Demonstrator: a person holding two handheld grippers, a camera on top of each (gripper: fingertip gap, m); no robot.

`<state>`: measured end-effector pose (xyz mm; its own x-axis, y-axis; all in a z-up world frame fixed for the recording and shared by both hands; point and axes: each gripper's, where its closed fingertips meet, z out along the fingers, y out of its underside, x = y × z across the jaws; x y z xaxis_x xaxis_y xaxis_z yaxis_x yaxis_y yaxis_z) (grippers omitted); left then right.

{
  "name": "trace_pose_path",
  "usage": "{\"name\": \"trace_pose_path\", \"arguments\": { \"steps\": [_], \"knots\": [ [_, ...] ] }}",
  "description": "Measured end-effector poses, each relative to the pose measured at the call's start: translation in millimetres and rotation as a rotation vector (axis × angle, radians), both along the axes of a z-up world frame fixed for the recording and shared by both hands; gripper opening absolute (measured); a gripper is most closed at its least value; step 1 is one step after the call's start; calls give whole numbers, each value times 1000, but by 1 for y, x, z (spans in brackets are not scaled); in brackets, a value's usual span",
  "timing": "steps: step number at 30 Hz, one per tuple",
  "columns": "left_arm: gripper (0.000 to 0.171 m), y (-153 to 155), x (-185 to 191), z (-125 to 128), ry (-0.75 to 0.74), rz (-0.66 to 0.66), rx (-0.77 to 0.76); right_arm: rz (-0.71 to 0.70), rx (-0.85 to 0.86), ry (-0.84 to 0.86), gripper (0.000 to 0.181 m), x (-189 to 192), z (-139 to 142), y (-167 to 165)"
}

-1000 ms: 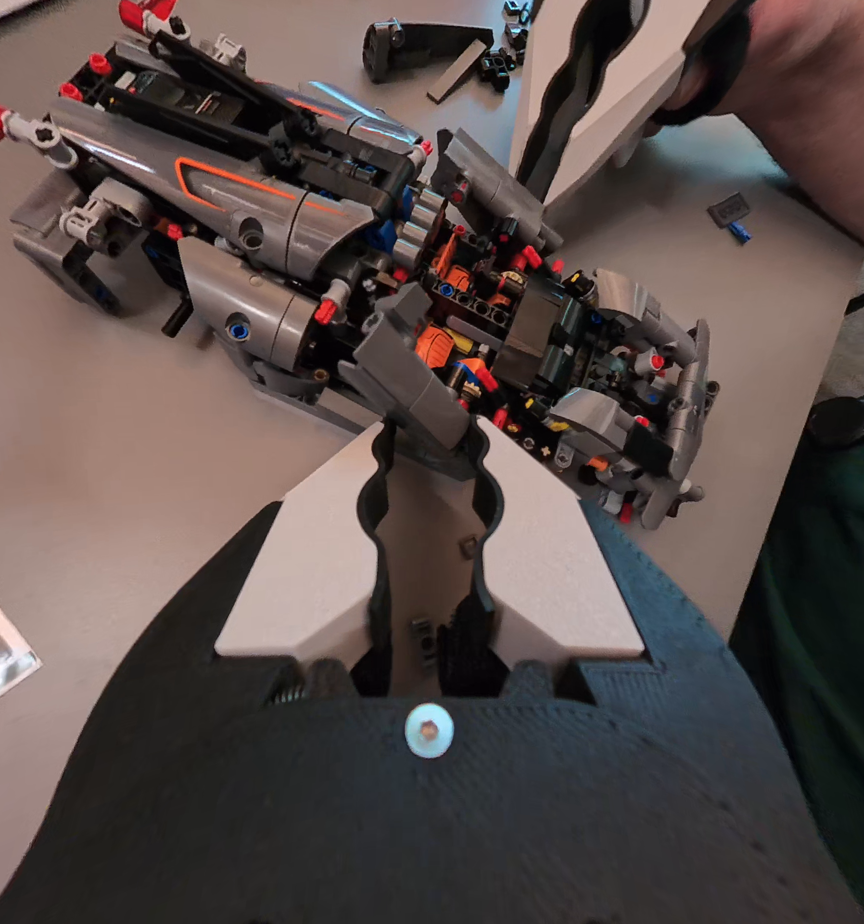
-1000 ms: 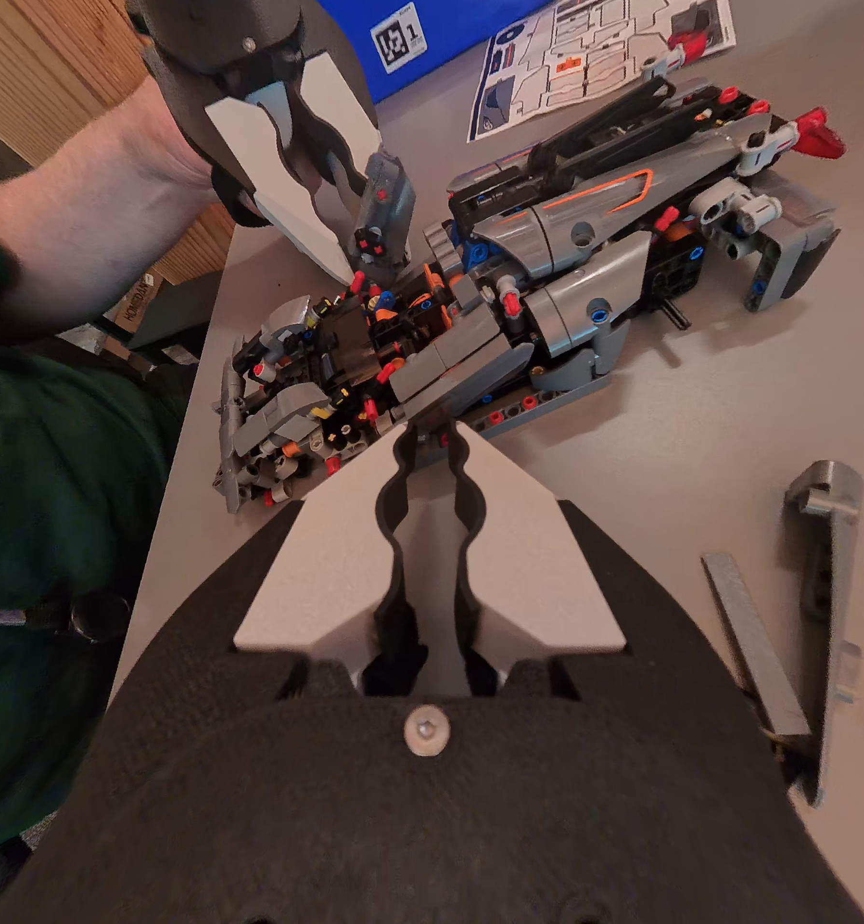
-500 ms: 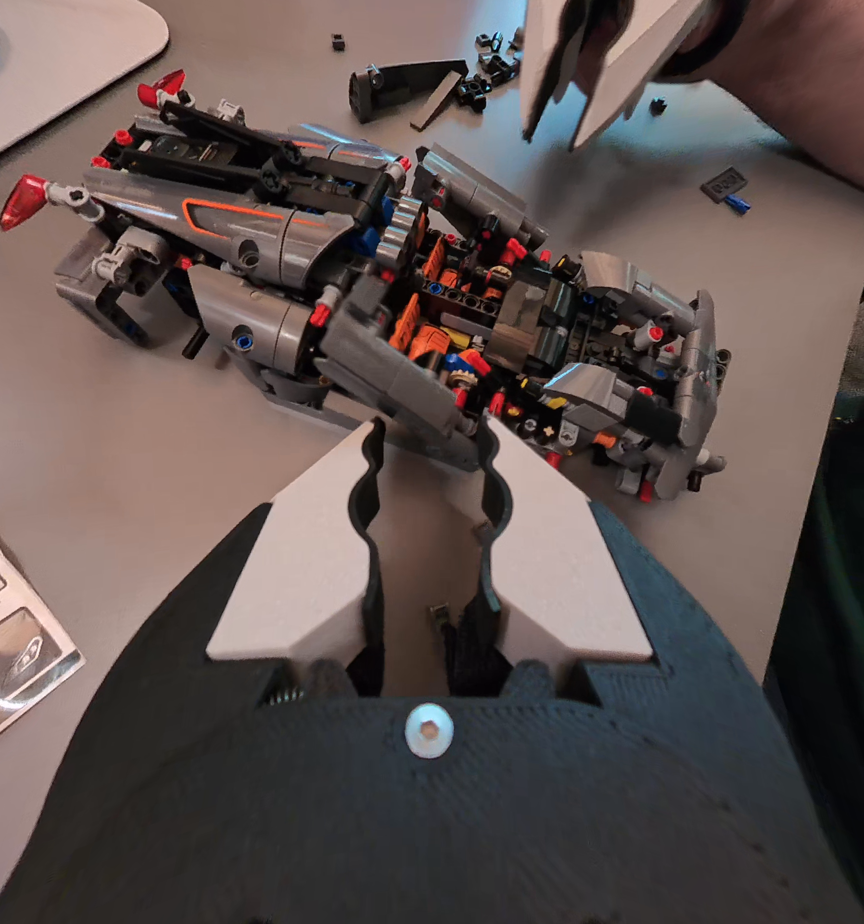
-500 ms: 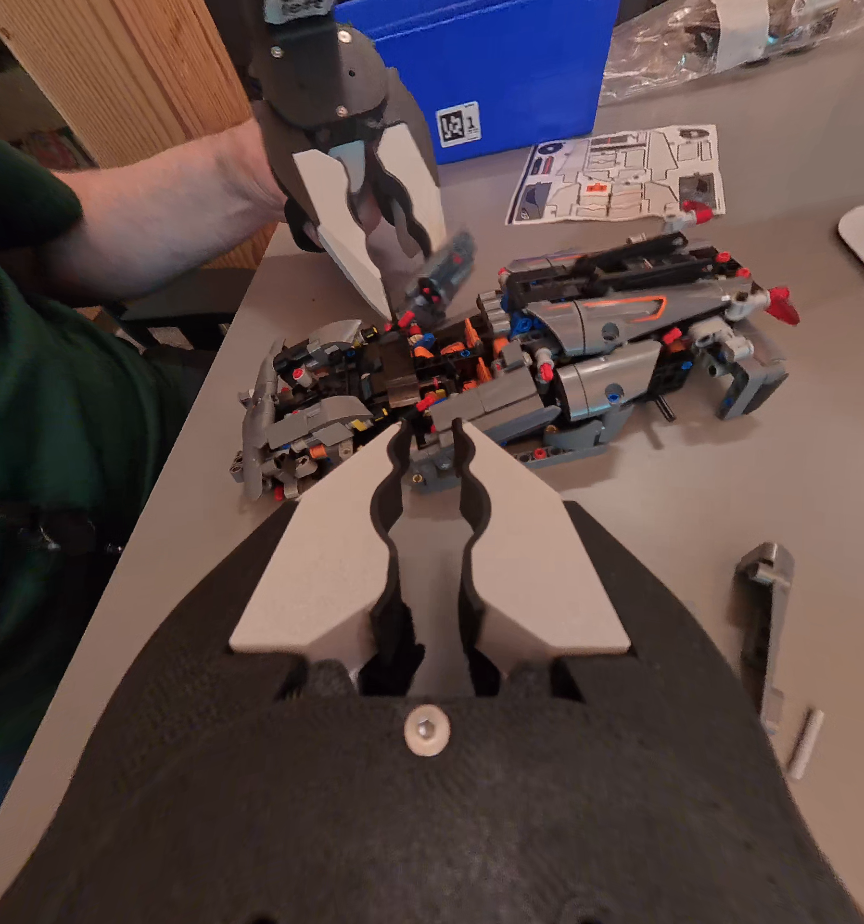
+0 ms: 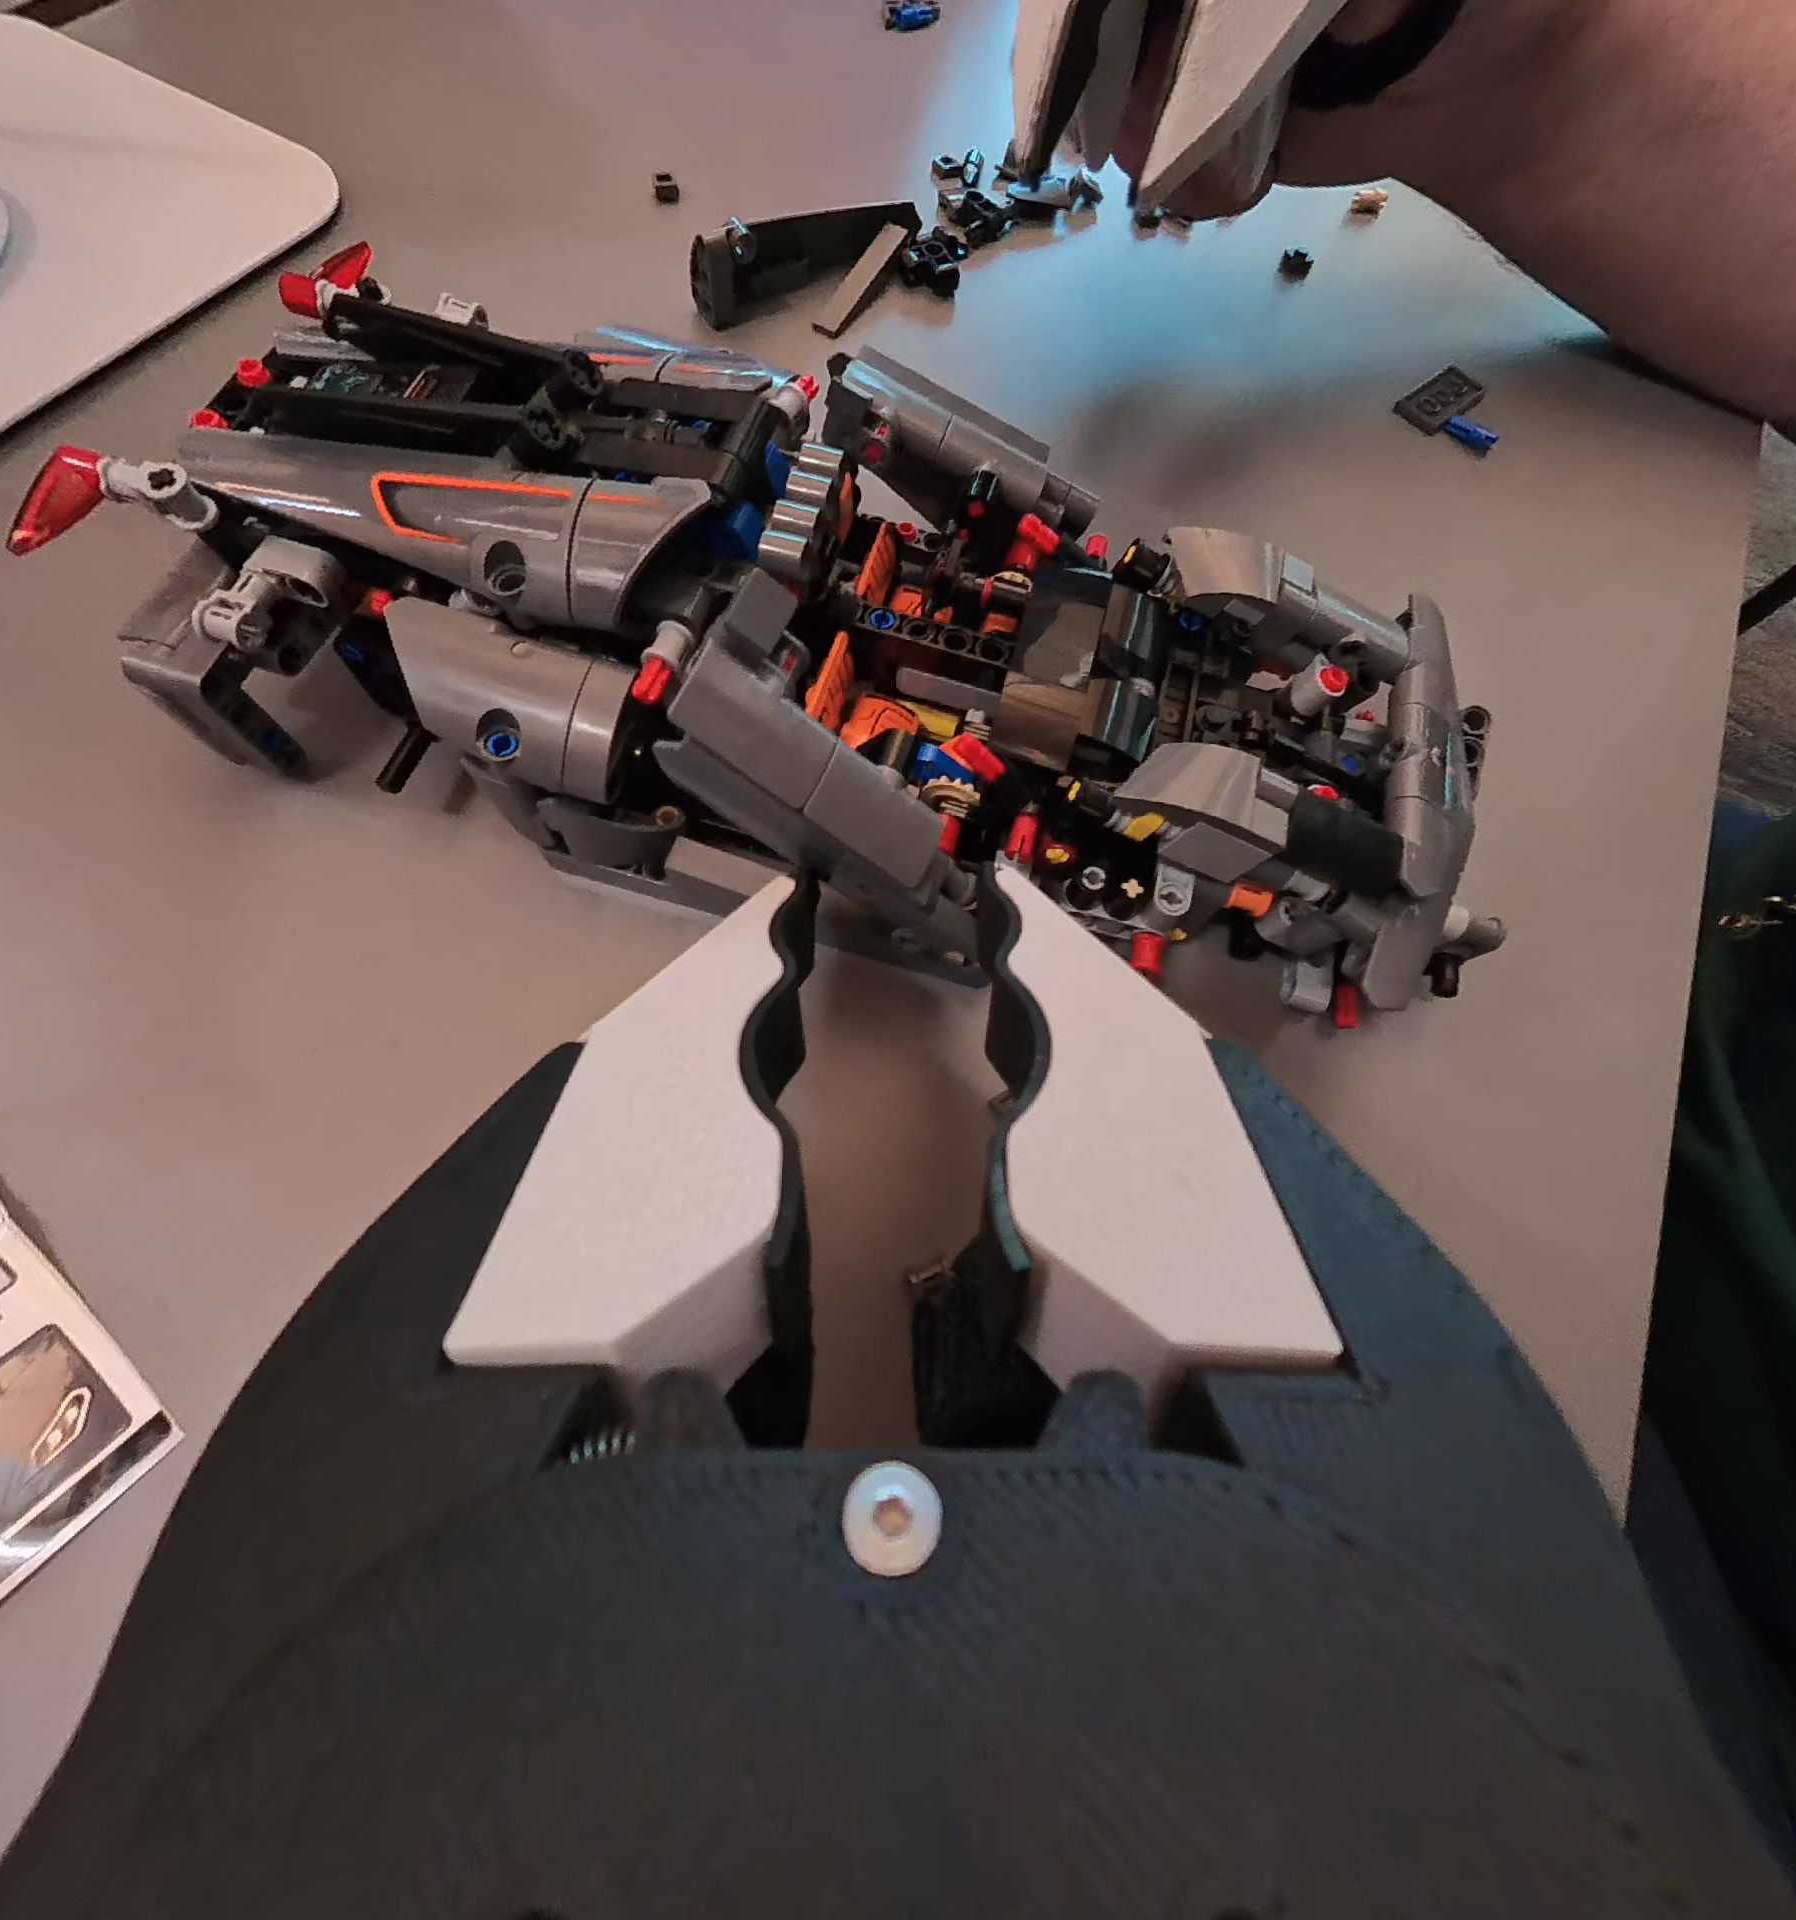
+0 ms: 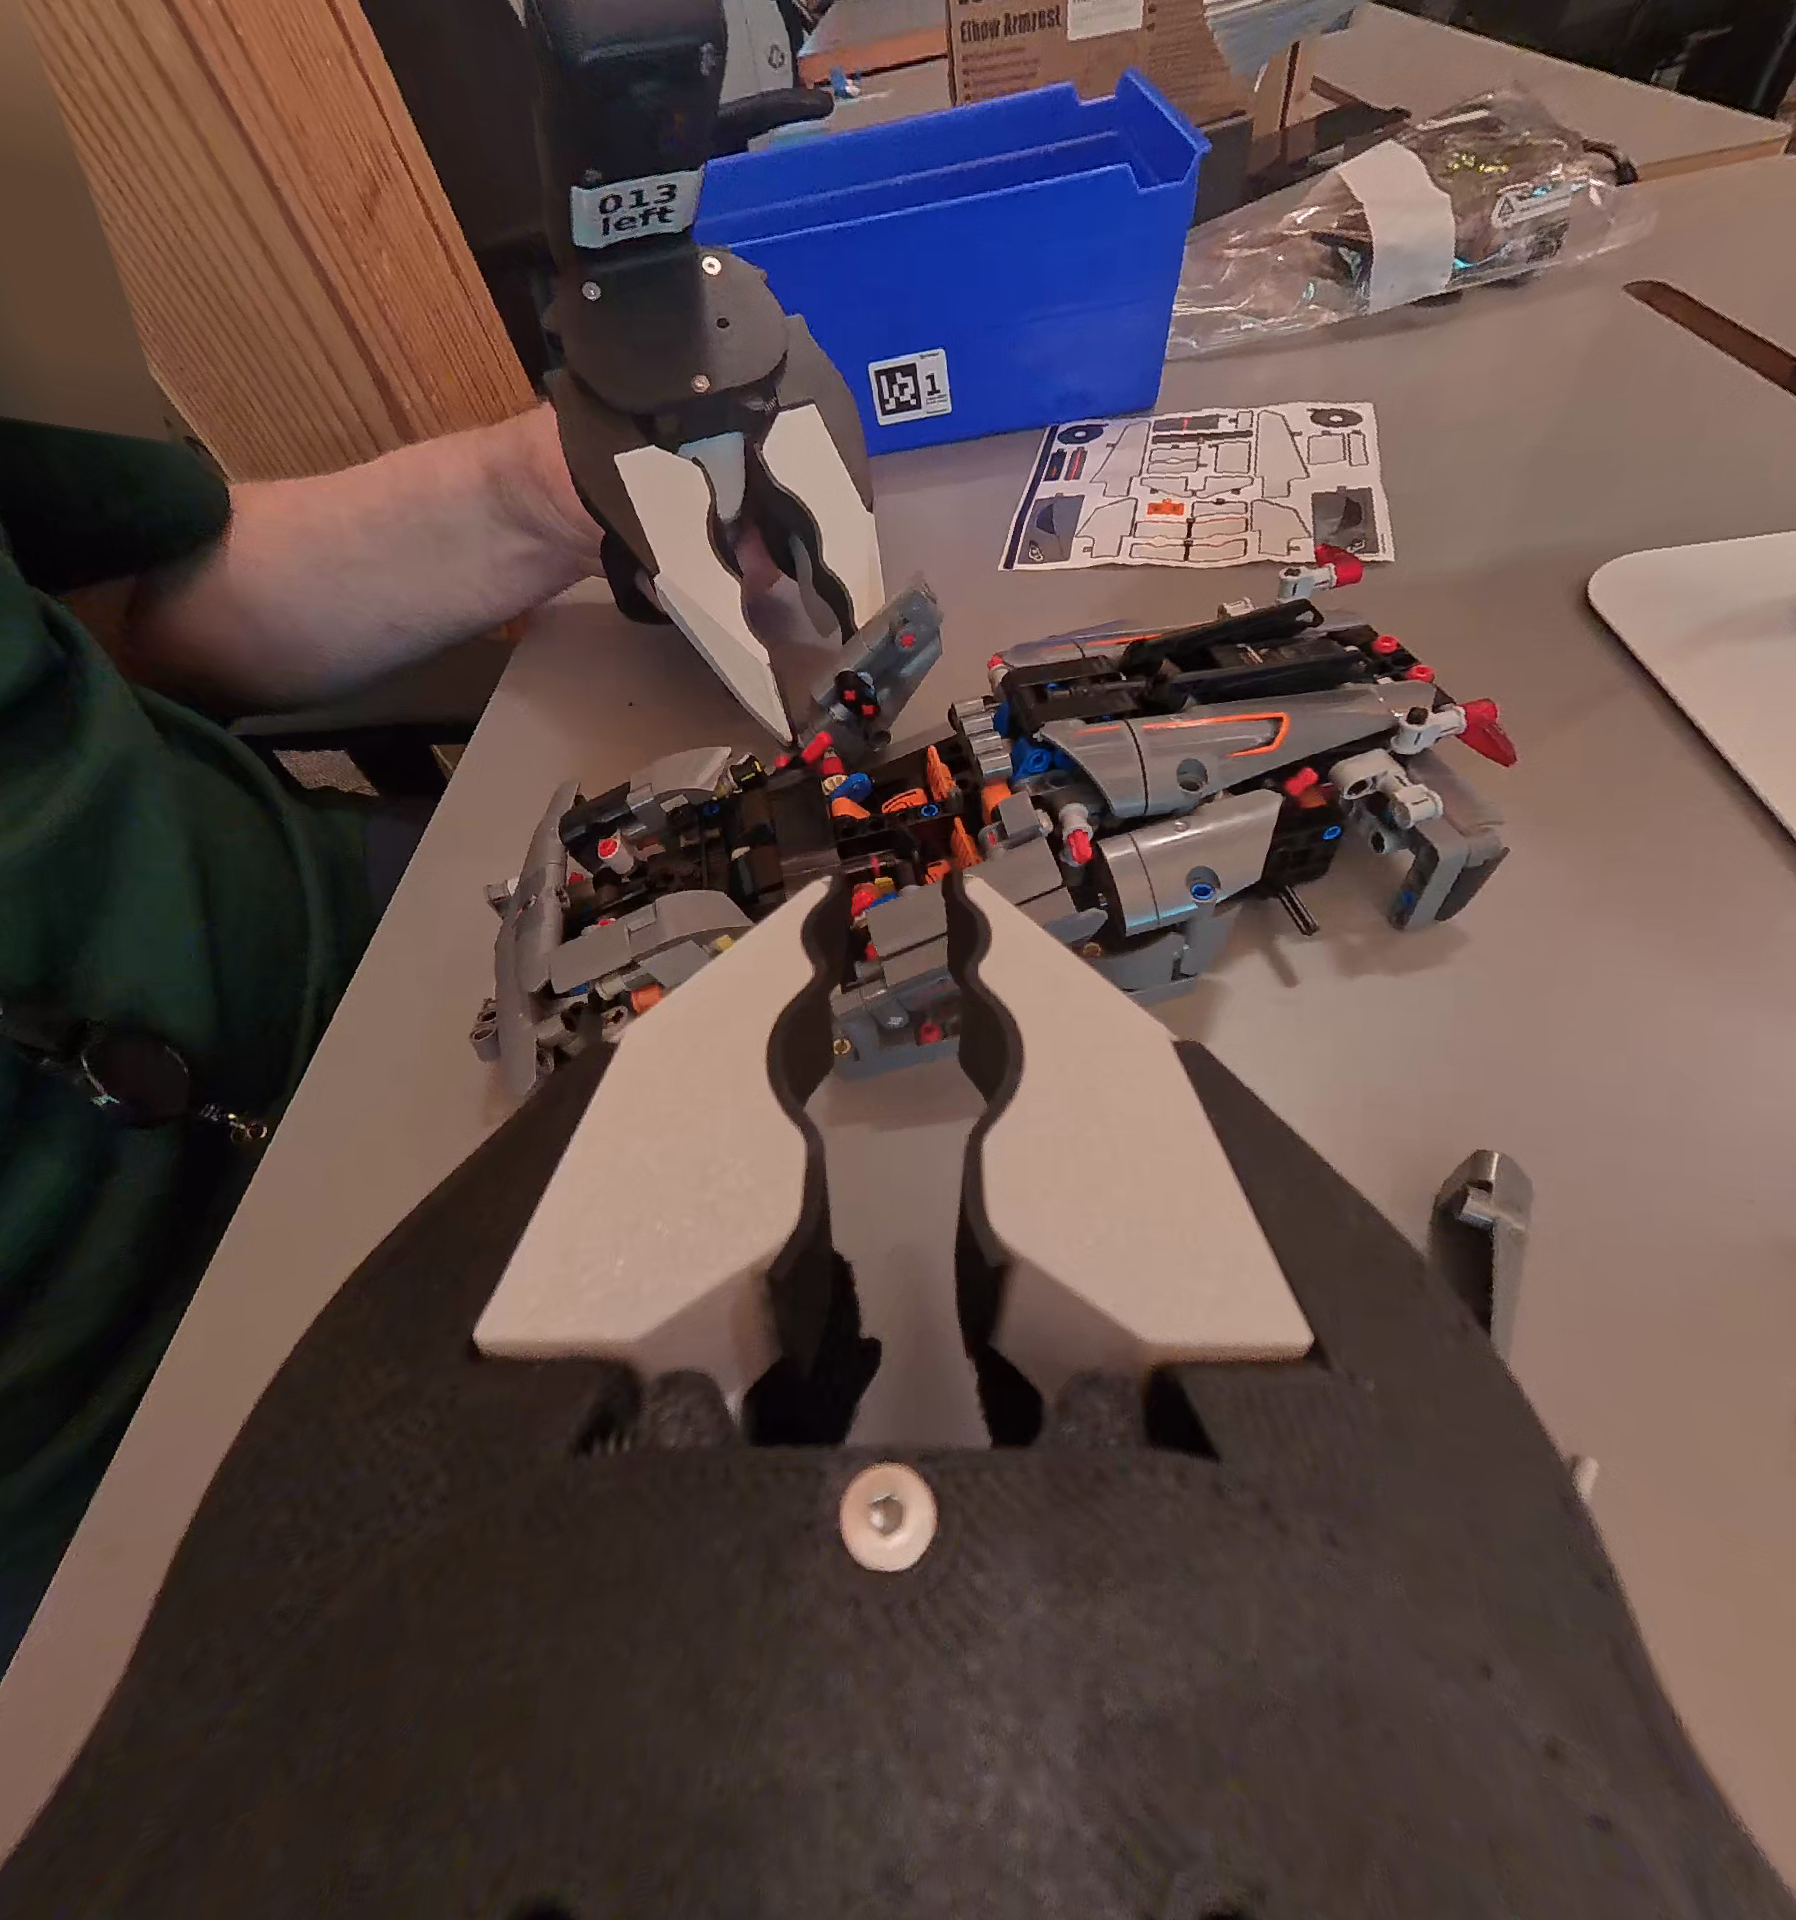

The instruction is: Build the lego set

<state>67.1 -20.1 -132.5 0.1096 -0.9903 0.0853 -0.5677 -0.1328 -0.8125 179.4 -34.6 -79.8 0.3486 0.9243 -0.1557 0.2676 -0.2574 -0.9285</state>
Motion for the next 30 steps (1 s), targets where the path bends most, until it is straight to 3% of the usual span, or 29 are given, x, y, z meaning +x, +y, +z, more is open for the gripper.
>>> {"name": "trace_pose_path", "arguments": {
  "steps": [10,18,21,24,30],
  "knots": [
    [23,-1,-4,0,-7,-12,-8,-12,-27,27,17,10,-9,4],
    [25,-1,-4,0,0,-9,-24,-35,24,-95,53,-4,-25,8],
    [25,-1,-4,0,2,-9,-29,-83,51,-170,59,-12,-36,18],
    [24,-1,-5,0,7,-9,-26,-103,82,-241,59,-16,-46,25],
    [24,-2,-5,0,10,-17,-26,-86,48,-207,55,-17,-45,24]
  ]
}}
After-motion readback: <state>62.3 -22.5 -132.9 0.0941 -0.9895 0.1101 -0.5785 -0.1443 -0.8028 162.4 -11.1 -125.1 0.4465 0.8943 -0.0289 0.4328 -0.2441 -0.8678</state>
